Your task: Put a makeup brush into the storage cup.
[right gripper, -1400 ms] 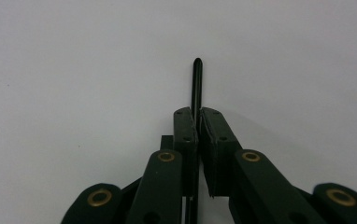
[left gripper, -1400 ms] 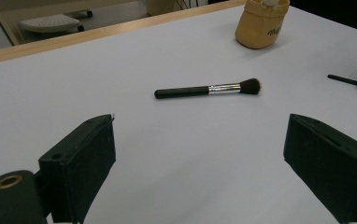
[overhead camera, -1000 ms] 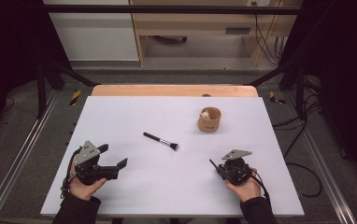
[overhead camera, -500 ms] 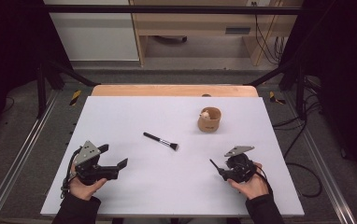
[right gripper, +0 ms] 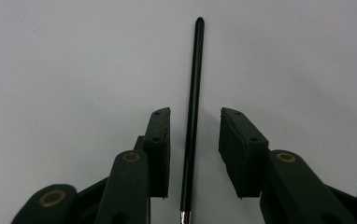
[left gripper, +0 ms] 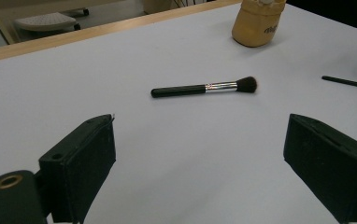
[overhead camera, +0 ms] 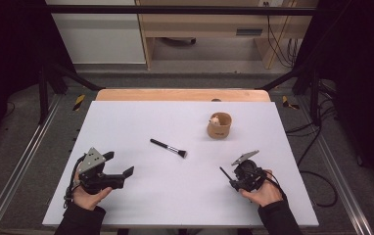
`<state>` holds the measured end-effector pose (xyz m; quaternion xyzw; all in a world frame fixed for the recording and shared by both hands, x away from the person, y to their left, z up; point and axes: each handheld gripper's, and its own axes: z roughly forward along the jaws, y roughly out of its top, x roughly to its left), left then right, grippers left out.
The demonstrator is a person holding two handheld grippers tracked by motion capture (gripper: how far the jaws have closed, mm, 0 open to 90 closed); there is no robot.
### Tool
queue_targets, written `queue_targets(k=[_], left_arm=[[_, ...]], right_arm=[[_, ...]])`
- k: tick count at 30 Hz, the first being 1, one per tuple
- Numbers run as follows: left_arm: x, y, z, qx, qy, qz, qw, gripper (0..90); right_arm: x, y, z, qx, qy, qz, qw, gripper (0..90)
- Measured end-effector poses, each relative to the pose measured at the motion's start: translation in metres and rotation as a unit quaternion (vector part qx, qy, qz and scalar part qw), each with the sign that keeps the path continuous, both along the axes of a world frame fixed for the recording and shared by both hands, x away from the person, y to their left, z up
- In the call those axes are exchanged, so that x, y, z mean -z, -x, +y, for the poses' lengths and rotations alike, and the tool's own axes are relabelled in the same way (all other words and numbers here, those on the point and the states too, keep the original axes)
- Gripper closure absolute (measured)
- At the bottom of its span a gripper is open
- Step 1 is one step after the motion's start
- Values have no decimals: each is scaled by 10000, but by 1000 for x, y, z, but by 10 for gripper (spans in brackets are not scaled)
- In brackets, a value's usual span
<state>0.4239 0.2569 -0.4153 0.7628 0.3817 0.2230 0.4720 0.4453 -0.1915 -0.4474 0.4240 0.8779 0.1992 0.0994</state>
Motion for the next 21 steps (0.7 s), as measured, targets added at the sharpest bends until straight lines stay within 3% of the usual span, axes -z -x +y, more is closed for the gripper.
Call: queue_targets(k=[7, 16, 21], left_arm=[[0, 0, 0, 4, -5, 1, 10000, 85], [0, 0, 0, 8, -17, 4, 10000, 85], [0, 0, 0, 8, -18, 0, 10000, 86]], right_arm=[[5, 1, 0, -18, 92, 214, 9997, 743], [6, 1, -1, 11, 61, 237, 9997, 841], [6, 1, -1, 61, 29, 256, 9996, 853]])
